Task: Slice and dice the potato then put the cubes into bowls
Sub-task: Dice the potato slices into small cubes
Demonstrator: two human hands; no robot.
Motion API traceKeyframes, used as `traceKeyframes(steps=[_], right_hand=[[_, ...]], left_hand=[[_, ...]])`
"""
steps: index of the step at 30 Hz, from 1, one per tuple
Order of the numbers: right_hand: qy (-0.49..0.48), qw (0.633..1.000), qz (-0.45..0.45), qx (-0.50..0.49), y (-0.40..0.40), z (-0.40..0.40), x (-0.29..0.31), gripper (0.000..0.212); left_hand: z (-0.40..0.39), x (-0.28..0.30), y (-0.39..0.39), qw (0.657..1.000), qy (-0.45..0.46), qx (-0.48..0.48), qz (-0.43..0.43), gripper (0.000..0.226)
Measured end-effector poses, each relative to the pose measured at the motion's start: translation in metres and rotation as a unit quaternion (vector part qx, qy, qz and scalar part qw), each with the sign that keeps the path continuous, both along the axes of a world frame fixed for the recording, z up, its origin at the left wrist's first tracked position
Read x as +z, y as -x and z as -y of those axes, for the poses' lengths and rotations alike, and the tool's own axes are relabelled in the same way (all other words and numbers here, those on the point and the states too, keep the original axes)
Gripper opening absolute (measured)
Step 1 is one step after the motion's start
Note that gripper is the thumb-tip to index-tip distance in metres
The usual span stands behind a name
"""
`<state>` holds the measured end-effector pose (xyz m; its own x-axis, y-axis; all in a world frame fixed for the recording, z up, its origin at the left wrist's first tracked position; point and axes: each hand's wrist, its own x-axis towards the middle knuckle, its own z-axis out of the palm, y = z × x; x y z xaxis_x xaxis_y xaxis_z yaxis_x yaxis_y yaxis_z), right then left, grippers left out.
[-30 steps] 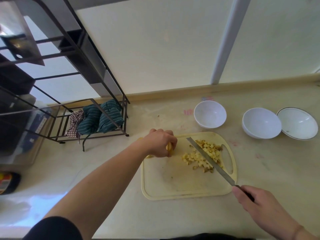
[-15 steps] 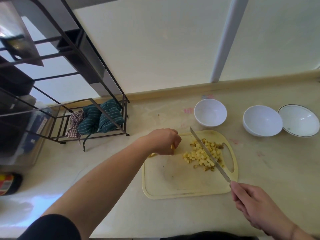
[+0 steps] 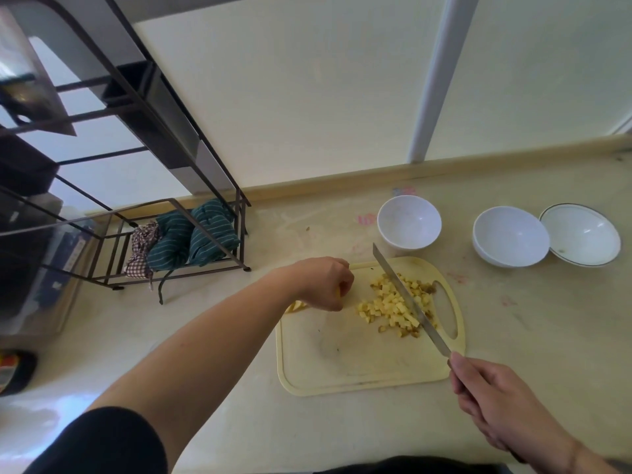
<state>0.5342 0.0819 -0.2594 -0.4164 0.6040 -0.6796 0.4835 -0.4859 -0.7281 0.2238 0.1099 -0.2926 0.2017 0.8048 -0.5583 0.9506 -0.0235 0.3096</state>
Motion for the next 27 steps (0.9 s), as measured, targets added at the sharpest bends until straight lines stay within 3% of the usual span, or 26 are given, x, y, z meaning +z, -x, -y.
traceKeyframes(steps=[3,12,20,24,27], right_hand=[[0.007,1.000,-0.003,-0.005,0.000,0.000,0.000,0.050],[0.034,0.999,-0.007,-0.001,0.001,0.003,-0.001,0.054],[0.017,0.999,-0.024,0.024,-0.011,-0.008,0.003,0.072],[0.034,0.997,-0.031,0.056,-0.020,-0.020,0.007,0.071],[0.064,0.993,-0.031,0.095,-0.027,-0.033,0.008,0.075]], left_hand=[[0.002,-0.003,-0.002,0.999,-0.032,0.022,-0.004,0.004],[0.021,-0.007,0.005,0.994,-0.107,0.006,0.001,0.020],[0.030,0.002,-0.006,0.984,-0.178,0.005,0.027,0.016],[0.052,-0.015,-0.022,0.926,-0.356,0.079,0.098,0.010],[0.088,-0.036,-0.047,0.862,-0.475,0.153,0.088,0.004]])
